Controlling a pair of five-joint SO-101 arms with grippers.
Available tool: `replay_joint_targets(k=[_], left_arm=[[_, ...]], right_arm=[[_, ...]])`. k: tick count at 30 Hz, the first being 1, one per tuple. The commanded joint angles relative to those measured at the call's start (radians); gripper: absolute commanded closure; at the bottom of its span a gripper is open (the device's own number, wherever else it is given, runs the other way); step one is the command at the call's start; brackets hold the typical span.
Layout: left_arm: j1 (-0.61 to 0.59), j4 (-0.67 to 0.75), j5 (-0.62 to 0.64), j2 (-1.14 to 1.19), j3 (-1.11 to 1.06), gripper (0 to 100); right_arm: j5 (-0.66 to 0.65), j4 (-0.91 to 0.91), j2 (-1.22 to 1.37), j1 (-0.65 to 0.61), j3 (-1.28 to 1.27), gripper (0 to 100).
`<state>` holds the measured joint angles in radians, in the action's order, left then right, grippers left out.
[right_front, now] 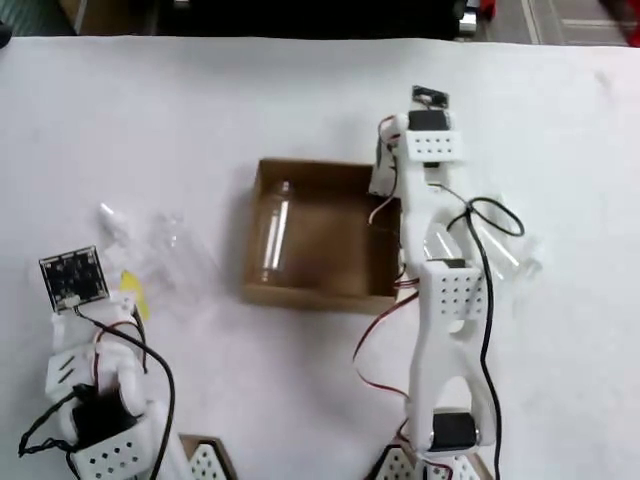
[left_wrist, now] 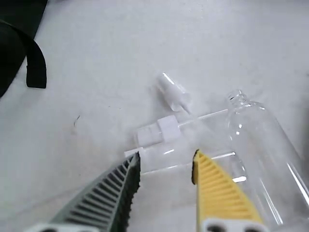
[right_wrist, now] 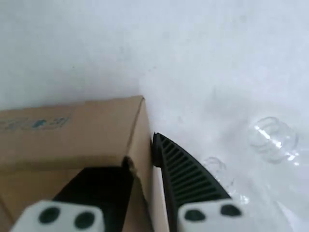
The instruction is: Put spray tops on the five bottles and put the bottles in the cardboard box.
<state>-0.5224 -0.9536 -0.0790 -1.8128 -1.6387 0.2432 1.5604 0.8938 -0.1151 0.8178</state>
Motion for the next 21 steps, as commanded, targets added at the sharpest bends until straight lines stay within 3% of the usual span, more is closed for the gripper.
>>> replay_joint_targets(k=[1, 11, 21], left_arm=[[-0.005, 0.026, 0.006, -0.008, 0.012, 83], [-0.005, 0.026, 0.006, -0.008, 0.012, 83], [-0.005, 0.026, 0.006, -0.008, 0.012, 83]], right_arm=[[-0.031, 0.019, -0.019, -0.025, 0.044, 98.1], [-0.209, 0.044, -0.022, -0.048, 0.048, 98.1], [-0.292, 0.061, -0.022, -0.087, 0.044, 98.1]])
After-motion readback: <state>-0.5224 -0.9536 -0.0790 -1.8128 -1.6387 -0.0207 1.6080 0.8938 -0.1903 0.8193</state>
